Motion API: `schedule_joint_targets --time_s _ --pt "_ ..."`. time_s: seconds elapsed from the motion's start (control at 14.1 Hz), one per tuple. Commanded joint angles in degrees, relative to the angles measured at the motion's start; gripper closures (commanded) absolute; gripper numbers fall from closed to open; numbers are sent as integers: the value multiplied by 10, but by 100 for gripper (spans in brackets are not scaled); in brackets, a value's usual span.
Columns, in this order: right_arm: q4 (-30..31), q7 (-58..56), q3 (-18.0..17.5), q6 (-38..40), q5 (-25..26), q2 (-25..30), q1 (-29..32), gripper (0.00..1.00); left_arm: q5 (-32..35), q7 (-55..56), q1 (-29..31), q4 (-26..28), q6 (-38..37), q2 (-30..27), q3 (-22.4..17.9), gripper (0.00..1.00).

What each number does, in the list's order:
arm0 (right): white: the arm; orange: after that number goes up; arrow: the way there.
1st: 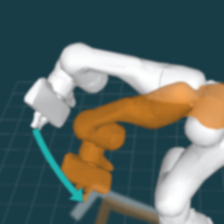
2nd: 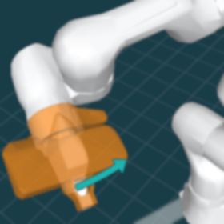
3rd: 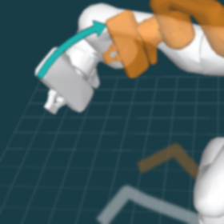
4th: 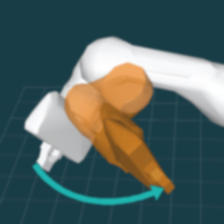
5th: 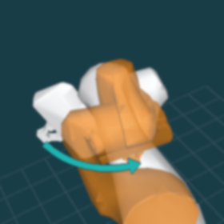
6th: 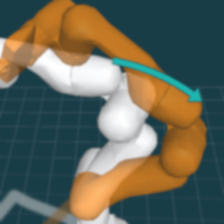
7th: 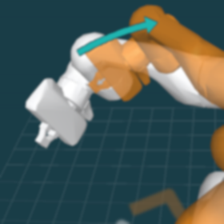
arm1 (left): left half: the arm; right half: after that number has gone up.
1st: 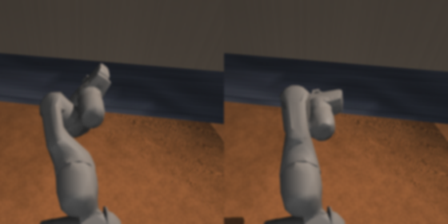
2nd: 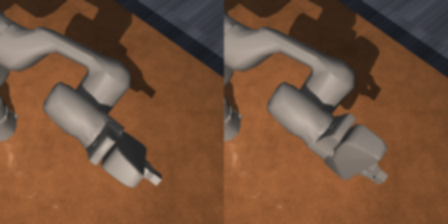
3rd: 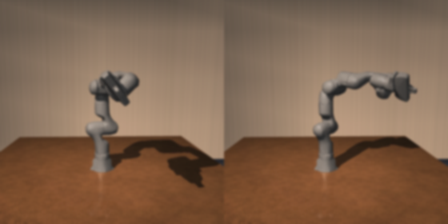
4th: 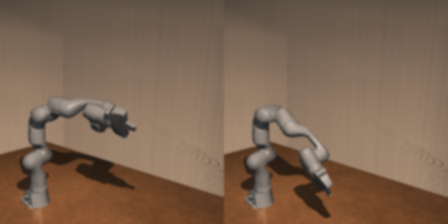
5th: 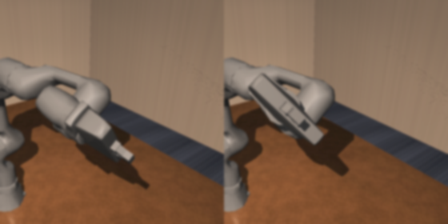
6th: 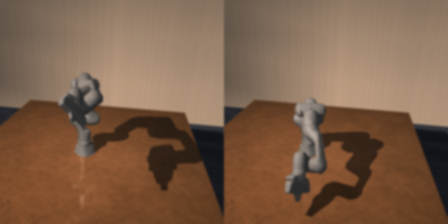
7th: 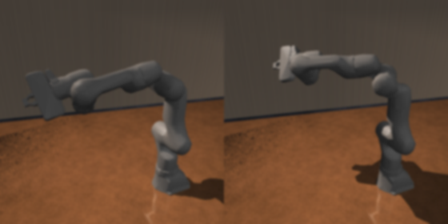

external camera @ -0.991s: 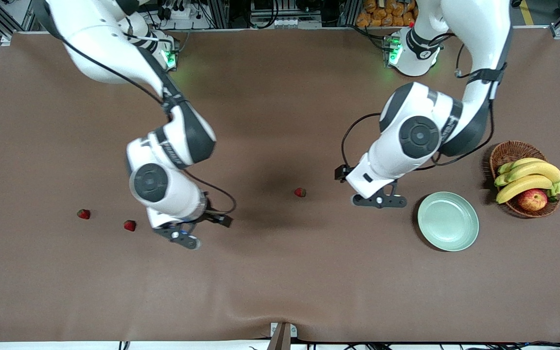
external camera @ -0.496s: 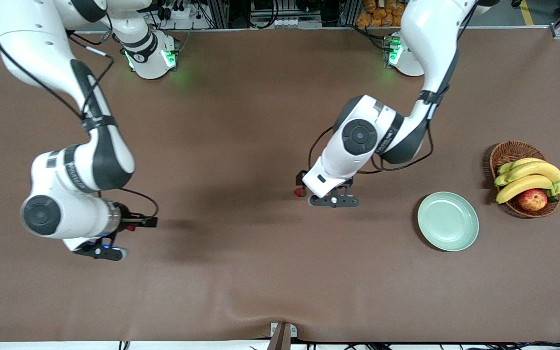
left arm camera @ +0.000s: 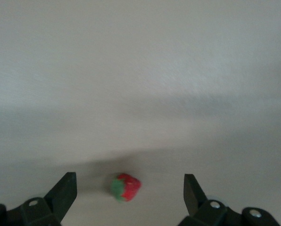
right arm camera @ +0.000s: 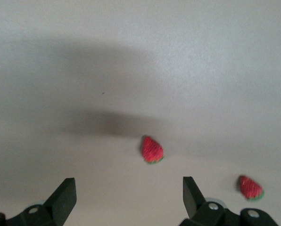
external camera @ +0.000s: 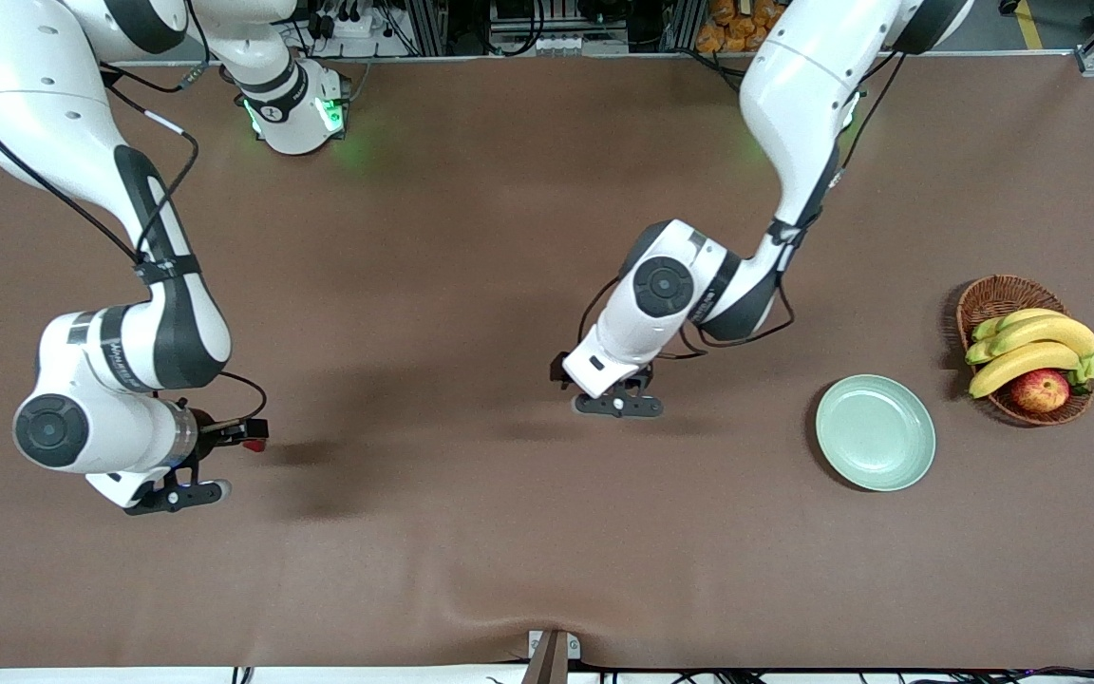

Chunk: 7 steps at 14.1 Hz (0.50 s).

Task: Collect all strawberries into plate
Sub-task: 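Lower the left gripper to the strawberry while the right gripper reaches another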

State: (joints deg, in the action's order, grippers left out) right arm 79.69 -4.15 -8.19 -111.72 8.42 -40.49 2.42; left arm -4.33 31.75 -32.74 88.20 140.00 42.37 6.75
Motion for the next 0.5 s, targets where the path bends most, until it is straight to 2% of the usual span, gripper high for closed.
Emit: schedule_joint_targets --time_s 0.0,0.14,0.42 --pt "44 -55 -10 -75 28 -4 27 0 0 5 -16 -26 13 35 -10 0" --pt "62 -67 -10 -129 52 -18 42 0 0 1 -16 -27 13 46 -10 2" --pt "71 -64 -11 -144 49 -28 45 0 31 5 -29 -36 15 63 -10 12"
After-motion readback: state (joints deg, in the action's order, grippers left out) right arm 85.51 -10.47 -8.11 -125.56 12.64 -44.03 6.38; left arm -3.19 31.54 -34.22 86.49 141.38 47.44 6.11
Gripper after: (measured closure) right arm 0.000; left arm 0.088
